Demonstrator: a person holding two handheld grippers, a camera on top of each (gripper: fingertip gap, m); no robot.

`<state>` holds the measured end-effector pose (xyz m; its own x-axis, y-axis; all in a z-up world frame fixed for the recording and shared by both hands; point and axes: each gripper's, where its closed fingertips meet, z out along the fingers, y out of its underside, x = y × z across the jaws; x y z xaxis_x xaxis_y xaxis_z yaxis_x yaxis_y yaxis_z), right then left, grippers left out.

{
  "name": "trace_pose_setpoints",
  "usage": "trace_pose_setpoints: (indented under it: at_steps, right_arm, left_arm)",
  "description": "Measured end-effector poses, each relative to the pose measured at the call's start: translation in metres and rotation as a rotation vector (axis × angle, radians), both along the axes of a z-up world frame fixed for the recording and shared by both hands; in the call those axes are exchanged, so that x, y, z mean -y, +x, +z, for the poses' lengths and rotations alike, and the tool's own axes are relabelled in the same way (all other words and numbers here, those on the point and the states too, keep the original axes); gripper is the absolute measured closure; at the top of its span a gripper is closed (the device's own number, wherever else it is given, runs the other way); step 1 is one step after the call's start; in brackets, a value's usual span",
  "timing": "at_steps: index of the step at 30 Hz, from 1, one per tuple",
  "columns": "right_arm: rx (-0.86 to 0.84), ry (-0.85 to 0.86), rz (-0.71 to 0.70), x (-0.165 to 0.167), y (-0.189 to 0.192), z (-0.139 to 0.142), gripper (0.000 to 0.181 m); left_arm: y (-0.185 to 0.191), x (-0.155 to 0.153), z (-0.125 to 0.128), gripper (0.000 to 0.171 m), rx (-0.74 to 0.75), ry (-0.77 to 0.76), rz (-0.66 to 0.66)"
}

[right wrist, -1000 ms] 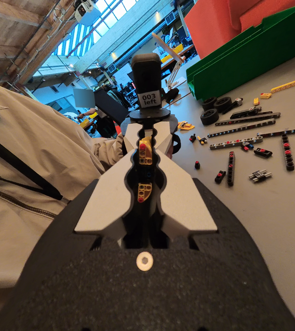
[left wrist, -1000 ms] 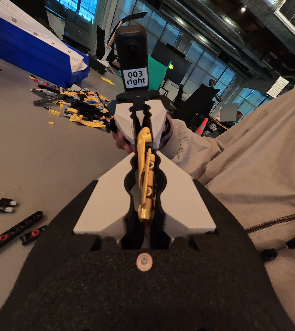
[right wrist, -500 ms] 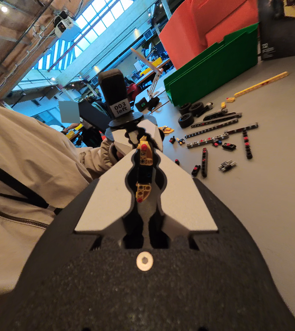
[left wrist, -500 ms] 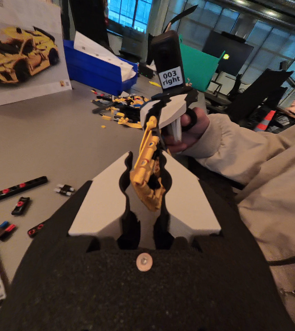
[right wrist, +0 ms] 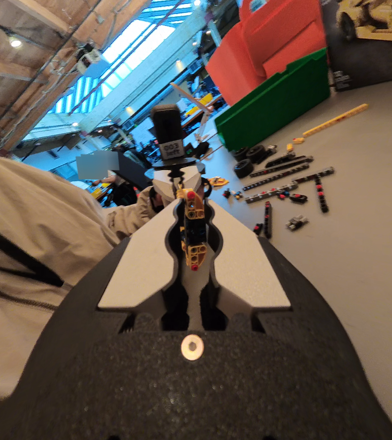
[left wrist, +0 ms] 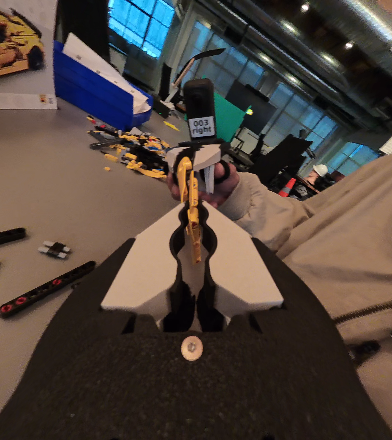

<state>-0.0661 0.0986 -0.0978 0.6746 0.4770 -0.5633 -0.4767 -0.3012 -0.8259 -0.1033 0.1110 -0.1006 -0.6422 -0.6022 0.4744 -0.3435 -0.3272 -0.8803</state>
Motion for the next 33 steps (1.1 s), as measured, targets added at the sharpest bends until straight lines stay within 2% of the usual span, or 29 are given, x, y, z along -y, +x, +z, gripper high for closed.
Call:
trace_pose_setpoints:
  at_steps: [4,7,9,10,17,20,23,25,27,29,33]
  right_arm:
    - [-0.017,-0.006,0.146,0.011,-0.016,-0.001,0.15]
    - [-0.015,0.038,0.194,0.016,-0.023,0.007,0.156]
    - [0.012,0.023,0.224,0.016,-0.032,0.002,0.157]
    - [0.022,0.007,0.228,0.015,-0.034,0.0,0.165]
    - [0.164,-0.048,0.015,-0.002,-0.009,-0.015,0.164]
    - [0.182,-0.051,-0.015,-0.004,-0.006,-0.015,0.163]
    - [0.093,-0.046,0.034,-0.002,-0.009,-0.012,0.164]
    - [-0.052,-0.046,0.105,0.001,-0.013,-0.006,0.164]
    - [-0.098,0.022,0.135,0.005,-0.017,0.008,0.163]
    - [-0.151,0.071,0.177,0.011,-0.019,0.019,0.148]
    - [-0.234,0.073,0.215,0.017,-0.013,0.024,0.153]
  left_arm:
    - [-0.012,0.005,0.013,0.165,0.052,-0.072,-0.085]
    - [-0.014,0.006,0.013,0.165,0.055,-0.071,-0.099]
    - [-0.015,0.01,0.012,0.165,0.05,-0.06,-0.116]
    - [-0.014,0.012,0.01,0.165,0.048,-0.046,-0.114]
    - [0.003,0.002,-0.007,0.165,0.029,0.124,0.05]
    - [0.005,0.001,-0.009,0.164,0.039,0.157,0.073]
    - [0.002,0.004,-0.005,0.164,0.05,0.134,0.045]
    - [-0.001,0.005,0.0,0.165,0.045,0.064,0.003]
    - [-0.005,0.005,0.009,0.165,0.05,-0.023,-0.036]
    - [-0.007,0.002,0.015,0.165,0.046,-0.101,-0.056]
    - [-0.012,-0.001,0.022,0.165,0.057,-0.166,-0.084]
